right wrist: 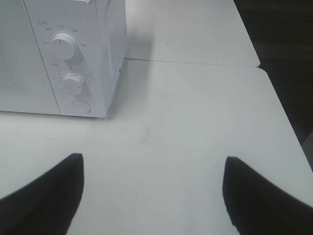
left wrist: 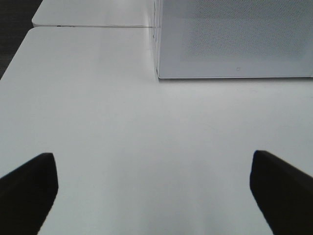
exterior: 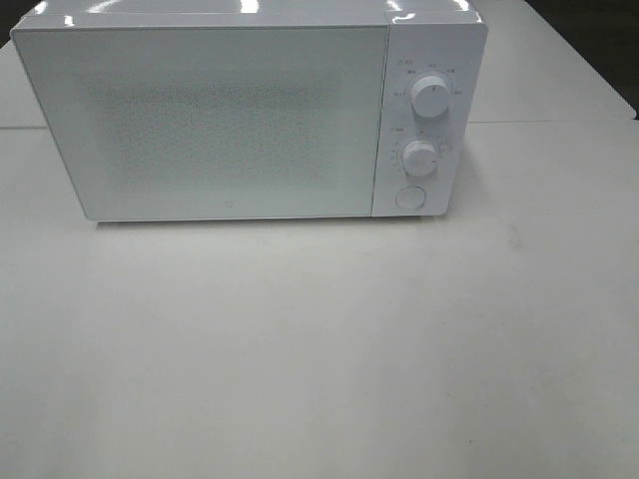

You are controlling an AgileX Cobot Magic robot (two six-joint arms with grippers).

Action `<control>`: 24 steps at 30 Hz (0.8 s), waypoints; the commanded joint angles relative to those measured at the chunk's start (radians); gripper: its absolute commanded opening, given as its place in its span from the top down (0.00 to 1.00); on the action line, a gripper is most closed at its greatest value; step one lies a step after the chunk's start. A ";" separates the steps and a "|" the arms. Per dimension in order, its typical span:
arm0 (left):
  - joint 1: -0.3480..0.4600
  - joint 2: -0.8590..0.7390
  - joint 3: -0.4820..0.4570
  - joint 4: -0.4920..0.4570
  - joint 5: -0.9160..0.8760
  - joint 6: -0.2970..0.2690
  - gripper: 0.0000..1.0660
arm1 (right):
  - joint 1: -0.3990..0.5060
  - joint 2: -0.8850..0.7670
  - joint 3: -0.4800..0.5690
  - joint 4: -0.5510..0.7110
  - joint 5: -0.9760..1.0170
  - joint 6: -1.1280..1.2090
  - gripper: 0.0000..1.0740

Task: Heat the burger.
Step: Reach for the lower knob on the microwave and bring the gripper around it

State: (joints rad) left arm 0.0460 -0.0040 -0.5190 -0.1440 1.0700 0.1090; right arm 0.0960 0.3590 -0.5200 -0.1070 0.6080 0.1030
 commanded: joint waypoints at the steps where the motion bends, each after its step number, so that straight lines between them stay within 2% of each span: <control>1: 0.003 -0.024 0.002 -0.003 -0.001 -0.006 0.06 | 0.000 0.089 0.003 -0.006 -0.102 -0.008 0.29; 14: 0.003 -0.024 0.002 -0.003 -0.001 -0.006 0.06 | 0.000 0.305 0.018 -0.006 -0.314 -0.004 0.29; 24: 0.003 -0.024 0.002 -0.003 -0.001 -0.006 0.06 | 0.000 0.453 0.090 -0.007 -0.650 0.008 0.29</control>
State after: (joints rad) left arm 0.0460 -0.0040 -0.5190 -0.1440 1.0700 0.1090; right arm 0.0960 0.8140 -0.4330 -0.1070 0.0000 0.1100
